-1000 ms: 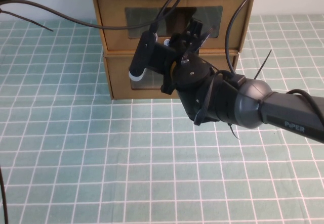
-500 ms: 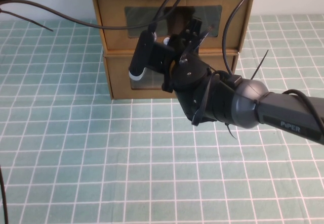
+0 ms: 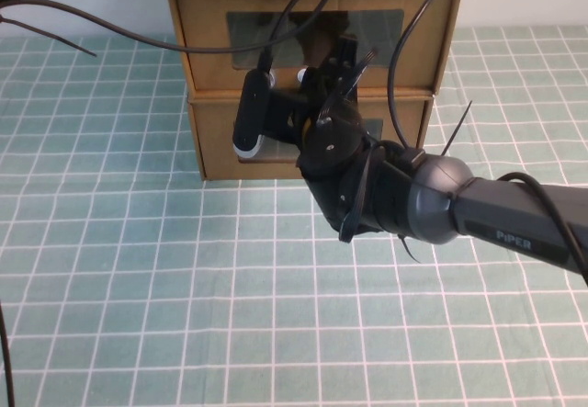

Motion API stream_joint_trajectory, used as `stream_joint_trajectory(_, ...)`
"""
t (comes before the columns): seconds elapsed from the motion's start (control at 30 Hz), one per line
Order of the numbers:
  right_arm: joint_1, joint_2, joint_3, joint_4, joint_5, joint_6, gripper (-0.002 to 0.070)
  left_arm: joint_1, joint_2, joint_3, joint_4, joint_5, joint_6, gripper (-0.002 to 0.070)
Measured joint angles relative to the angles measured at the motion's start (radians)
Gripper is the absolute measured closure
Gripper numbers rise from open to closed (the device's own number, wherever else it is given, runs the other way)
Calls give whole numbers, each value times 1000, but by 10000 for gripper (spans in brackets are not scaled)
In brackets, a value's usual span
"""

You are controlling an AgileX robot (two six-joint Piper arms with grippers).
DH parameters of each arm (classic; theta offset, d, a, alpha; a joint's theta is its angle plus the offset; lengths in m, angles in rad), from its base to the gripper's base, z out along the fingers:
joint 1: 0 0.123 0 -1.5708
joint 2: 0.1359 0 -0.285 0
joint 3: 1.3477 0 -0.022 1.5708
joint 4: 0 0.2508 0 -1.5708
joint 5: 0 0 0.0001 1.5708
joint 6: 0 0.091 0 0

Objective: Open the shoe box
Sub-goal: 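Pull the top drawer of the cardboard box fully open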

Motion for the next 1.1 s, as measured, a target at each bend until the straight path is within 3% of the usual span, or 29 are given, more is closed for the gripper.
stream_joint_trajectory(1.1, 94, 27, 5, -1, 182, 14, 674, 54, 28, -2, -123, 47, -4, 683)
